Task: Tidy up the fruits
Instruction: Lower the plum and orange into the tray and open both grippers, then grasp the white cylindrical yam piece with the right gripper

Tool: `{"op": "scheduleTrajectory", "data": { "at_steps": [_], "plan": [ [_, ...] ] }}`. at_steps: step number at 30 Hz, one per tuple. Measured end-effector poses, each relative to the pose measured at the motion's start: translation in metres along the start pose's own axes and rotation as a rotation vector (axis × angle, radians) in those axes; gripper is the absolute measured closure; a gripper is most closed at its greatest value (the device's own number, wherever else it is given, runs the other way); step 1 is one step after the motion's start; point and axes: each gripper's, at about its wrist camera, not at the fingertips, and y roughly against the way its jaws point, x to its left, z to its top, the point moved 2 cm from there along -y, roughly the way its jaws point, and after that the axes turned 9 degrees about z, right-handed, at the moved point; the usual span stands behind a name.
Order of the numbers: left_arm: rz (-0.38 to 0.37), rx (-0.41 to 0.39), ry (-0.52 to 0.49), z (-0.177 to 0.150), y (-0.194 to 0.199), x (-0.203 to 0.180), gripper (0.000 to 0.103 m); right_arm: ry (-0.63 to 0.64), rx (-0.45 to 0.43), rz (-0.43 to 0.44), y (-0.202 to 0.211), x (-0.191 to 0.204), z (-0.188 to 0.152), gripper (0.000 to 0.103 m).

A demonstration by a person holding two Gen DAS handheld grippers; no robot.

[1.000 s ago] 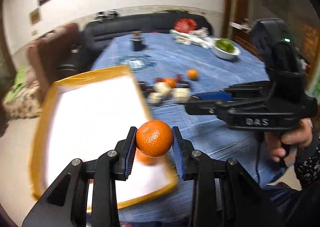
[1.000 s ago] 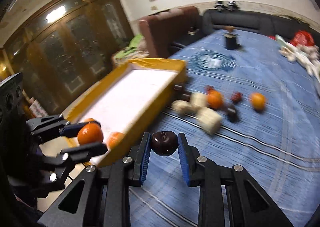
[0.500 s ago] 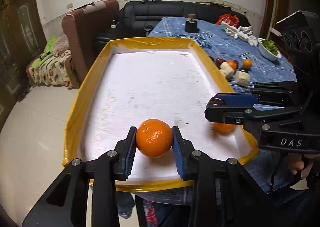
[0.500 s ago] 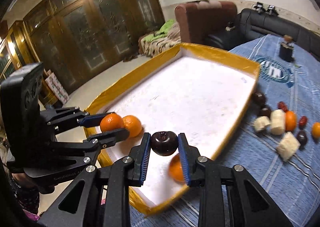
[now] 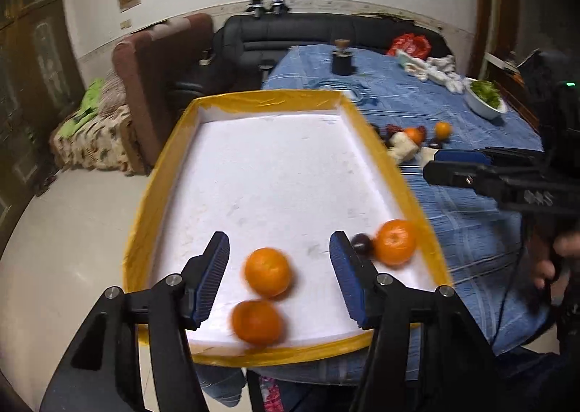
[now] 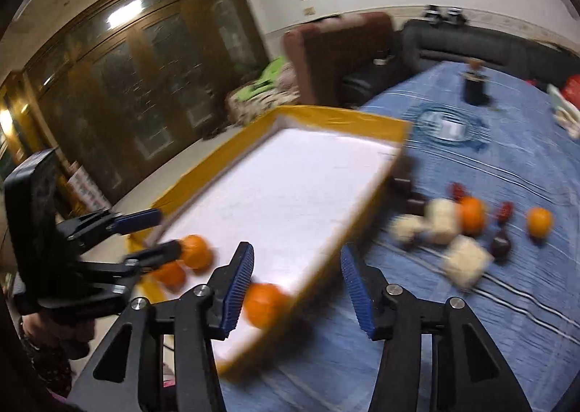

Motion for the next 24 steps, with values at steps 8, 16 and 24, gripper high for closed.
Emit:
{"op": "scheduleTrajectory", "data": {
  "at_steps": [8, 16, 24],
  "plan": [
    [-0.126, -0.014, -0.109, 0.016, 0.006, -0.054, 0.046, -0.111, 0.062, -0.179, 0.019, -0.081, -0.011, 0.047],
    [-0.165, -0.01, -0.156, 0.029, 0.015, -0.082, 0.046, -0.104, 0.112, -0.209, -0.023, -0.092, 0.002, 0.048],
    [-0.186, 0.021, -0.201, 0.055, -0.001, -0.112, 0.046, -0.182, 0.085, -0.177, -0.017, -0.115, 0.0, 0.071]
  ]
}}
